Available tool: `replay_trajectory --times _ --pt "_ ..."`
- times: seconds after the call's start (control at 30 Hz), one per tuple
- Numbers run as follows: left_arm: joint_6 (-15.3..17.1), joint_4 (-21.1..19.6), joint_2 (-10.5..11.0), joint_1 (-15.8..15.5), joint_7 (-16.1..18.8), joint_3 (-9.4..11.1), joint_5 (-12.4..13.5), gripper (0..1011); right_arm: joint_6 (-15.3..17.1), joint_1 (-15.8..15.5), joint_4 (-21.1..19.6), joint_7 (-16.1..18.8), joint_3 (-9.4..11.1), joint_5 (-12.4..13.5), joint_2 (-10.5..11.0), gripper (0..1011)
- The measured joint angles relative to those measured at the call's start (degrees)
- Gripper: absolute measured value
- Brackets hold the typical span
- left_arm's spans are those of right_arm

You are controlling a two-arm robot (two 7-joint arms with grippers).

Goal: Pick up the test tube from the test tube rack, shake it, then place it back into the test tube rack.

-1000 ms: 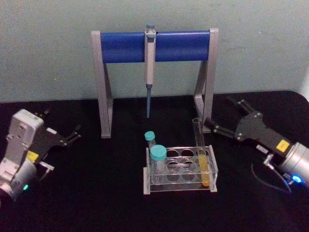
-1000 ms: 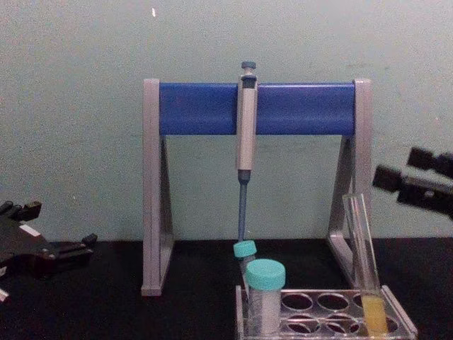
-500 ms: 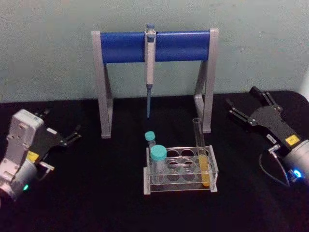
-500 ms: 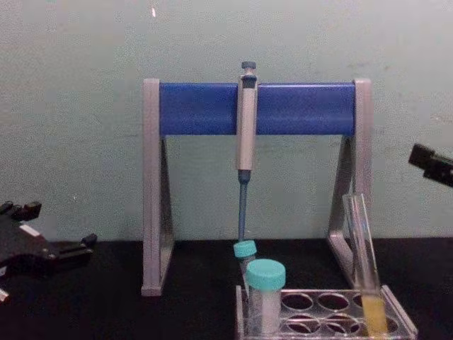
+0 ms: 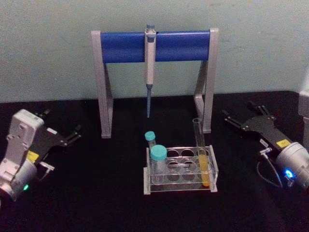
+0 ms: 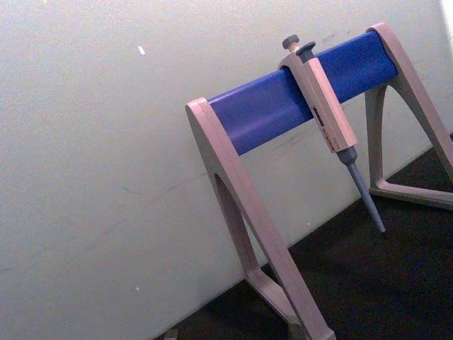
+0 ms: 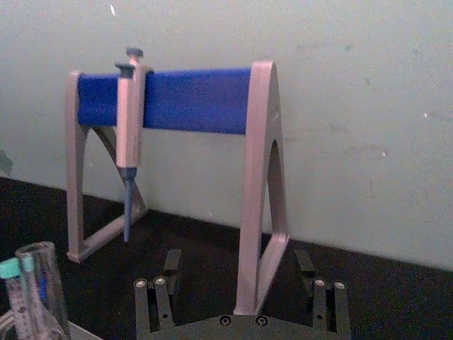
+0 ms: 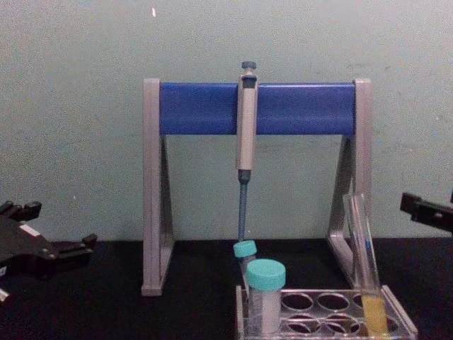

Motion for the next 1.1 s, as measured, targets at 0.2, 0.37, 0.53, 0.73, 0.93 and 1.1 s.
replay_trajectory --times 0.2,0.37,0.53,0.73,0.93,1.1 --pt "0.0 0.0 0.0 0.0 0.0 0.0 0.0 1001 3.69 0.53 0.41 -0.81 0.06 -1.36 -0.45 1000" --pt "0.0 0.0 0.0 0.0 0.0 0.0 0.0 1001 5.83 0.82 0.72 -0.74 0.41 -1.97 -0.8 1000" --pt "0.0 0.0 0.0 0.0 0.0 0.0 0.0 1001 6.49 0.87 0.9 0.1 0.83 -2.36 -1.1 1000" --pt "0.0 0.0 0.0 0.0 0.0 0.0 0.0 1001 6.58 0.87 0.93 0.23 0.88 -2.43 -1.11 1000" --pt "0.0 0.0 0.0 0.0 0.0 0.0 0.0 1001 6.63 0.87 0.97 0.19 0.88 -2.45 -1.1 1000" --pt "0.0 0.0 0.0 0.0 0.0 0.0 0.0 1001 6.66 0.9 0.98 0.17 0.85 -2.45 -1.1 1000"
